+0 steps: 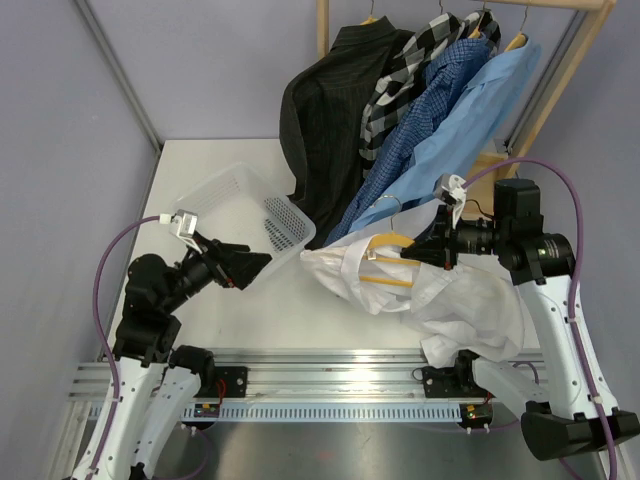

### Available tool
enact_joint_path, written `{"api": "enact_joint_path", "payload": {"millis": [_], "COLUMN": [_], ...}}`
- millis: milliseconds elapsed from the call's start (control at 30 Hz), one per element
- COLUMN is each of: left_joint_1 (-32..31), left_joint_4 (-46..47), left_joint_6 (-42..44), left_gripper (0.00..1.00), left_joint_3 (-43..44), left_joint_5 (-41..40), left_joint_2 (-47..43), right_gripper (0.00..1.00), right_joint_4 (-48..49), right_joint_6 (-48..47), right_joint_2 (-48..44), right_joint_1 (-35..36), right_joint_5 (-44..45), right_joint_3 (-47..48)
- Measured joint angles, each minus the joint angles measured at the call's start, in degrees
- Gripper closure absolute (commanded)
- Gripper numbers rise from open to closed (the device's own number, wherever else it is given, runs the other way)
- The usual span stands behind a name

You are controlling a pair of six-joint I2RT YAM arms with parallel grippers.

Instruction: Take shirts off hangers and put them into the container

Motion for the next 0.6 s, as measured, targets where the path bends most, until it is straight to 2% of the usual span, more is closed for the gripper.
{"api": "enact_joint_path", "payload": {"millis": [133, 267, 400, 600], "left_joint_1": [-0.7, -5.3, -15.7, -34.7], "left_joint_4": [-1.2, -1.7, -2.1, -2.1], "left_joint_6": [-2.6, -4.5, -5.6, -7.1], "left_gripper": [0.01, 0.01, 0.01, 0.01], "left_joint_3": [0.0, 0.0, 0.6, 4.6], "left_joint_5": [0.0, -2.0, -8.0, -22.8], "left_joint_2": [0.5, 3.1, 6.3, 15.2], "right_gripper": [1.00, 1.00, 1.00, 1.00], "right_joint_4": [5.4, 8.4, 9.4, 11.6], "right_joint_6": [5.4, 8.9, 11.1, 14.6], "right_joint_2": [3.4, 6.3, 9.2, 11.5], "right_joint_1": [5.5, 10.3, 13.8, 16.4], "right_joint_5": [6.0, 12.6, 19.5, 27.8], "right_joint_3": [0.0, 0.2, 1.7, 5.3]}}
